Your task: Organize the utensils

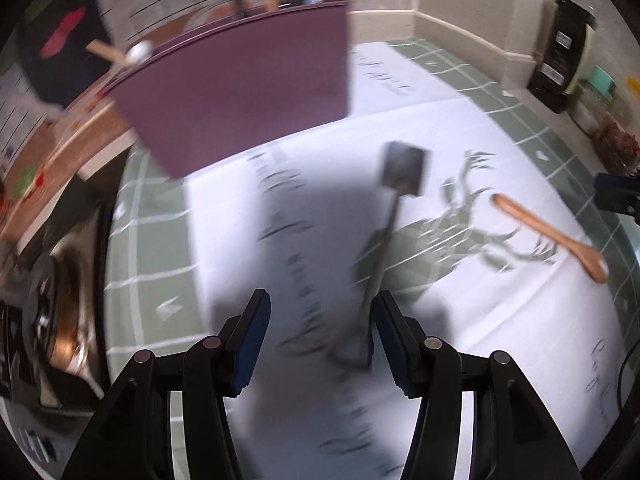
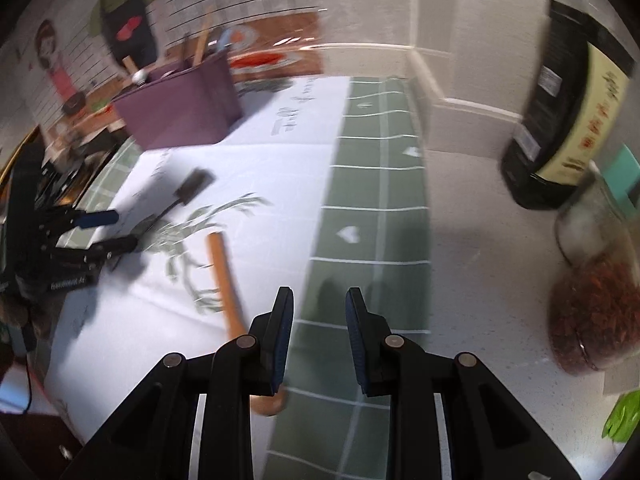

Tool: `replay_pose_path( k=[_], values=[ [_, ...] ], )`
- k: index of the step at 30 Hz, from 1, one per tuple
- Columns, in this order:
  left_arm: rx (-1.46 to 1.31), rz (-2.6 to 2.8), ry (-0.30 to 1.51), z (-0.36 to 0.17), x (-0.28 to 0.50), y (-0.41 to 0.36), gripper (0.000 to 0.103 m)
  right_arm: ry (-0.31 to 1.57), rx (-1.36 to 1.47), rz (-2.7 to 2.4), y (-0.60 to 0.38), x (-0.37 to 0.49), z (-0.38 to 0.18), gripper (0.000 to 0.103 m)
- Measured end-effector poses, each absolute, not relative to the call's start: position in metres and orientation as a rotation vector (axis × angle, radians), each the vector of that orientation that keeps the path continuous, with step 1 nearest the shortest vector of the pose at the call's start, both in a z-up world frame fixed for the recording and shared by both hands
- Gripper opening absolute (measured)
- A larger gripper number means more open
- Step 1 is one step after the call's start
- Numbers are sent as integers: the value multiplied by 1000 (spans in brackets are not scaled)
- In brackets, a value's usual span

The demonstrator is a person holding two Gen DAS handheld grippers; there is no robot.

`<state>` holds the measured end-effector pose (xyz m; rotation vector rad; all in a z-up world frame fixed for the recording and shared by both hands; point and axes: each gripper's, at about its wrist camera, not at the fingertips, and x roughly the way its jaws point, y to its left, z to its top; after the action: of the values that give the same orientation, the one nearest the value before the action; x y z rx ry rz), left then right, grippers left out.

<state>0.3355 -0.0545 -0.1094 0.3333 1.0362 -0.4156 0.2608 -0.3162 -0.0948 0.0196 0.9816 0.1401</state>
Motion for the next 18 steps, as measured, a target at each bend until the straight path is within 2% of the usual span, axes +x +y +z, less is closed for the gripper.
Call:
replay_pose_path(
  k=[4, 9, 18],
  values=[
    [231, -366, 1072, -111, 337, -22, 55, 1001, -46, 282, -290, 260, -94, 33],
    [111, -418, 1078, -107, 329, -7, 55, 1036, -148, 343, -263, 273, -105, 34],
    [245, -433, 1020, -85, 334, -47, 55, 1069, -163, 357, -246, 307, -124, 34]
  ],
)
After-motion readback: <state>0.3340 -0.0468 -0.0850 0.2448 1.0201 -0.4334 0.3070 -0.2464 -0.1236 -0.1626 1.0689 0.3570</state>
